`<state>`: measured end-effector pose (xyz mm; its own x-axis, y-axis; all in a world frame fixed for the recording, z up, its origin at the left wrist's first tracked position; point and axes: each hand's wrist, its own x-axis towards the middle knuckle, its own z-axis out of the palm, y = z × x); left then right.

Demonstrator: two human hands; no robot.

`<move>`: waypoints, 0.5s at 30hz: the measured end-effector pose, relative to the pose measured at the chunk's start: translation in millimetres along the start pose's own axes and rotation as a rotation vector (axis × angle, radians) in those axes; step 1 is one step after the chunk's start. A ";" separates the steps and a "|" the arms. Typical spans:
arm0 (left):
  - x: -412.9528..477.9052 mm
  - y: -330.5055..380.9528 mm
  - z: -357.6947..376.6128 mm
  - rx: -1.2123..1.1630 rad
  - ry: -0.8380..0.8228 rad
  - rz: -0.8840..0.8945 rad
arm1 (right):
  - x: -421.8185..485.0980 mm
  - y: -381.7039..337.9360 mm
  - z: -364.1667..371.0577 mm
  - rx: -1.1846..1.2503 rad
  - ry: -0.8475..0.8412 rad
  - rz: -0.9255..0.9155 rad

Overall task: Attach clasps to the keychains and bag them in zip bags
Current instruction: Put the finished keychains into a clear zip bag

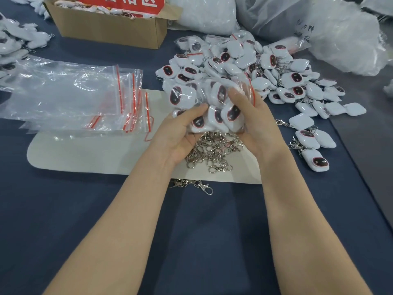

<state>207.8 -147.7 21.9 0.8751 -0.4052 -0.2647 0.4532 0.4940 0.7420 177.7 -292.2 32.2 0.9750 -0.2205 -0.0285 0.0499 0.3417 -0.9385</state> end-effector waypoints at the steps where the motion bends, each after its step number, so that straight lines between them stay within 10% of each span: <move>1: -1.2 1.1 0.2 -0.009 -0.016 -0.010 | 0.3 -0.7 -0.5 -0.018 0.019 -0.004; 6: -2.1 7.0 -1.2 -0.280 -0.049 -0.099 | 2.2 0.7 -7.0 0.042 0.114 0.006; 15: -0.8 2.6 -0.1 0.036 -0.020 -0.028 | 6.8 3.0 -12.9 0.093 0.137 -0.021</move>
<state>208.4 -146.0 24.0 0.8582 -0.4342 -0.2738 0.4711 0.4546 0.7559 181.7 -304.5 24.7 0.9353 -0.3484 -0.0621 0.0956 0.4176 -0.9036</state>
